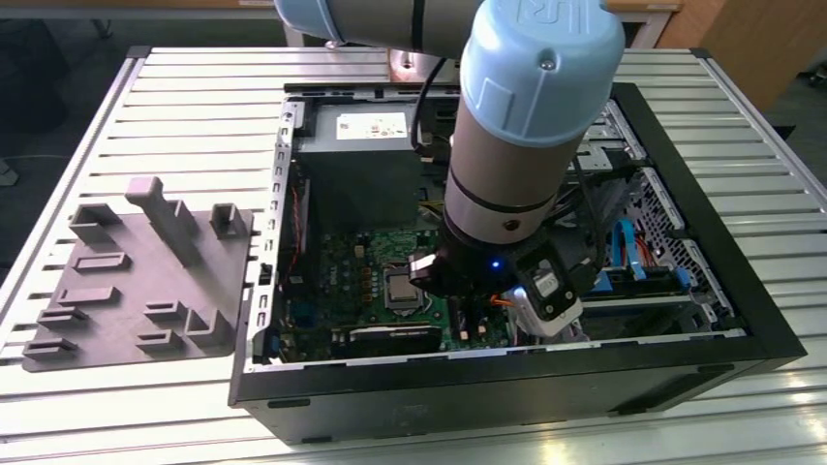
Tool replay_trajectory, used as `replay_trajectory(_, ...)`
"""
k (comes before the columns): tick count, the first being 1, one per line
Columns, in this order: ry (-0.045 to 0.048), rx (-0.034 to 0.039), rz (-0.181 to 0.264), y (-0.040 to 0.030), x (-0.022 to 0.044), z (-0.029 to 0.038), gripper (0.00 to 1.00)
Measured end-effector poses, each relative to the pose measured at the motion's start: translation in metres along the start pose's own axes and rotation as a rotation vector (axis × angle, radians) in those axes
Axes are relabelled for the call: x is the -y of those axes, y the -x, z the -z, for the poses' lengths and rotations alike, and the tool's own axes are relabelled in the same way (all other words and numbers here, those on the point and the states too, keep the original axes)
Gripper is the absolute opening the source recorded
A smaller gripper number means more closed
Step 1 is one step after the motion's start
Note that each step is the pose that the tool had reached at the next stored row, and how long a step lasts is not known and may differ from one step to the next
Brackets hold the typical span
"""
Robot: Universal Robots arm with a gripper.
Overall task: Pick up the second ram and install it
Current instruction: 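Press down the second ram until it locks into place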
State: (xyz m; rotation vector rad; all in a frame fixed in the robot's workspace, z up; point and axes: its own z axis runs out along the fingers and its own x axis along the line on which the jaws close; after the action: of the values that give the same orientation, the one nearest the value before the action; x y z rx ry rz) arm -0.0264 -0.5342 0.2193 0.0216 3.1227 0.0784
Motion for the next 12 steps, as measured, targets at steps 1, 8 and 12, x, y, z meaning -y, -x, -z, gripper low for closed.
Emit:
replay_trajectory(1, -0.0001, 0.0, 0.0, 0.0, 0.0, -0.0002, 0.11)
replay_trajectory(8, 0.0001, 0.0, 0.0, 0.0, 0.0001, -0.0009, 0.11)
replay_trajectory(12, 0.0031, -0.0004, 0.0, -0.0001, 0.0004, -0.0031, 0.11)
